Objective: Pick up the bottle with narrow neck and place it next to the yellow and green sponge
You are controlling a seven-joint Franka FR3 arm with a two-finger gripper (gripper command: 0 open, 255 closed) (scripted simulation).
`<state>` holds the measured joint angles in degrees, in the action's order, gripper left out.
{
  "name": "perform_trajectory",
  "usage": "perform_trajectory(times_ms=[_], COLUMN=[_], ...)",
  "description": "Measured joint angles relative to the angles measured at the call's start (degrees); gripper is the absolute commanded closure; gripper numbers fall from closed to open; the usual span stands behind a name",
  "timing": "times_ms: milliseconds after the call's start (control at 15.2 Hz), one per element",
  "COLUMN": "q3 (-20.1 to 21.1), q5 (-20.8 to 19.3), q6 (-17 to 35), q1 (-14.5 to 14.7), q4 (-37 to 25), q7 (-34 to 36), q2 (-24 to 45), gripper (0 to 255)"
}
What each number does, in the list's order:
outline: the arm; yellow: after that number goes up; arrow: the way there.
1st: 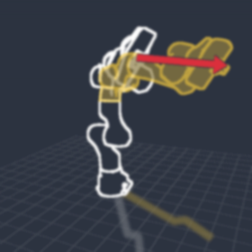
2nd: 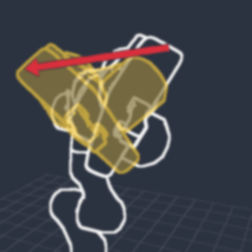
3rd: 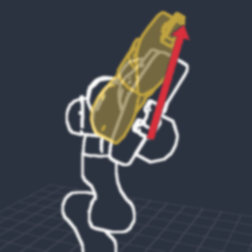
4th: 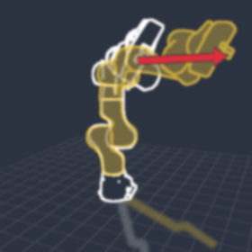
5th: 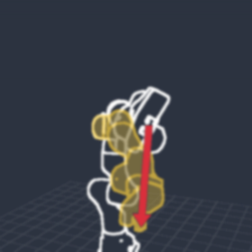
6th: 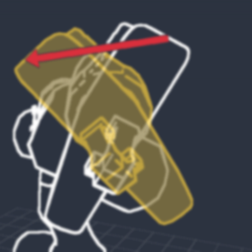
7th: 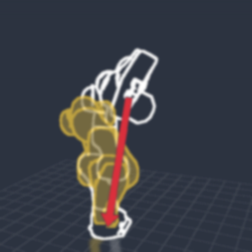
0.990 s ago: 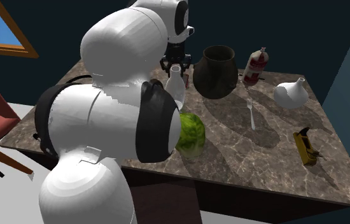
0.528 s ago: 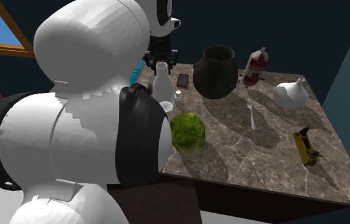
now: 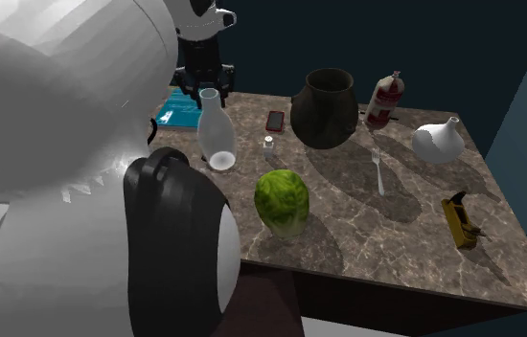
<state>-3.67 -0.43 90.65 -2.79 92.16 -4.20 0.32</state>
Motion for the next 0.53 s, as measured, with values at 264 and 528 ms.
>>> perform_trajectory(times_ms=[264, 528], q3=[1.99, 4.37], q5=[0.02, 0.32], q6=[-3.66, -7.26], q1=[1.92, 4.00], q4=[-0.43, -2.10], q7=[3.88, 8.34], q2=[-3.23, -5.13], gripper=[255, 255])
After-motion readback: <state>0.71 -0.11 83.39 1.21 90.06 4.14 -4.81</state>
